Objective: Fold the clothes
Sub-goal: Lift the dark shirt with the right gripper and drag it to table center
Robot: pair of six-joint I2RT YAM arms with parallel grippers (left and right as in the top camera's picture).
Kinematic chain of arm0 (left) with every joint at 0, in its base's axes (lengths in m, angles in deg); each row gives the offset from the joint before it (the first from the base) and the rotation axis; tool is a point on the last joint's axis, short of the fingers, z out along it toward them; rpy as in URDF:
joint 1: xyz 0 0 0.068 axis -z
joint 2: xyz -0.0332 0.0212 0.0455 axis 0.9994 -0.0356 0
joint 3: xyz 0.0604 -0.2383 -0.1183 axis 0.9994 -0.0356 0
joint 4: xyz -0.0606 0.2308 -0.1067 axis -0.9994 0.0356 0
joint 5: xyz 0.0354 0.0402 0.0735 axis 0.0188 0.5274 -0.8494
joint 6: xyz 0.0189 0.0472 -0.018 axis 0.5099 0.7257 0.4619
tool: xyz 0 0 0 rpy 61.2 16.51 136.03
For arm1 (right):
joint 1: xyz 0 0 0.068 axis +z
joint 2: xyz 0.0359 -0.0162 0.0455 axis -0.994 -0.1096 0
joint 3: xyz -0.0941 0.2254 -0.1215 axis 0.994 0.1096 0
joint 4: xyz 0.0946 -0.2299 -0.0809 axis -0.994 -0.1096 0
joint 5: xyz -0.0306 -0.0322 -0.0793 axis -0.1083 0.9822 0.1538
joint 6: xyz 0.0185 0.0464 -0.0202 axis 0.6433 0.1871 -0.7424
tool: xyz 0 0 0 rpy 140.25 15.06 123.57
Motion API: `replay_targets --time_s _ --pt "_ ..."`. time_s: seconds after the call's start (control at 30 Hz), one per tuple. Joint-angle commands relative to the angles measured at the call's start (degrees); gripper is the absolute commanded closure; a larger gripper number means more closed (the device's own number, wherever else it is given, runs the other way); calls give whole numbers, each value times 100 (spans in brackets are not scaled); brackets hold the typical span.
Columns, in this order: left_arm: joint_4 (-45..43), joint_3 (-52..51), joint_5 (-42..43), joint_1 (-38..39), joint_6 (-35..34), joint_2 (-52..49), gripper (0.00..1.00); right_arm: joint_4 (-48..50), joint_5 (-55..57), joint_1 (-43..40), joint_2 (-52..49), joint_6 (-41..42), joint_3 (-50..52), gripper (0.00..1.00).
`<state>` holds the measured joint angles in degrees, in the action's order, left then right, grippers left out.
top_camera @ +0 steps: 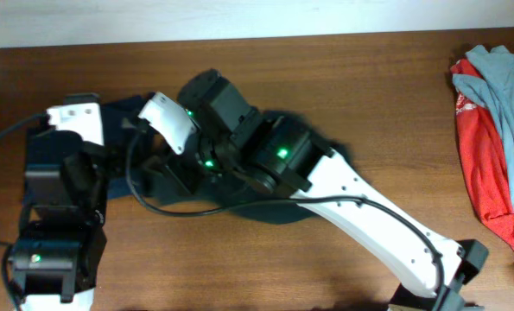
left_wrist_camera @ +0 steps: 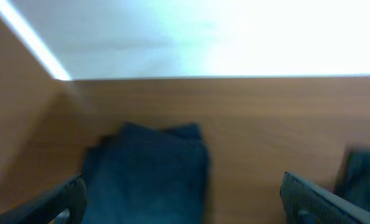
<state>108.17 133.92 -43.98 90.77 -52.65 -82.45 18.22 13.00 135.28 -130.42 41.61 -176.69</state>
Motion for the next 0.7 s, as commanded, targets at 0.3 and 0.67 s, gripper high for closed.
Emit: replay_targets --time_s 0.3,0.67 --pt "-11 549 -1178 -26 63 168 1 -986 -192 -1257 540 -81 -2094 96" --pt "-20 549 -688 -26 -133 -26 1 -2916 573 -4719 70 -1318 -1497 91"
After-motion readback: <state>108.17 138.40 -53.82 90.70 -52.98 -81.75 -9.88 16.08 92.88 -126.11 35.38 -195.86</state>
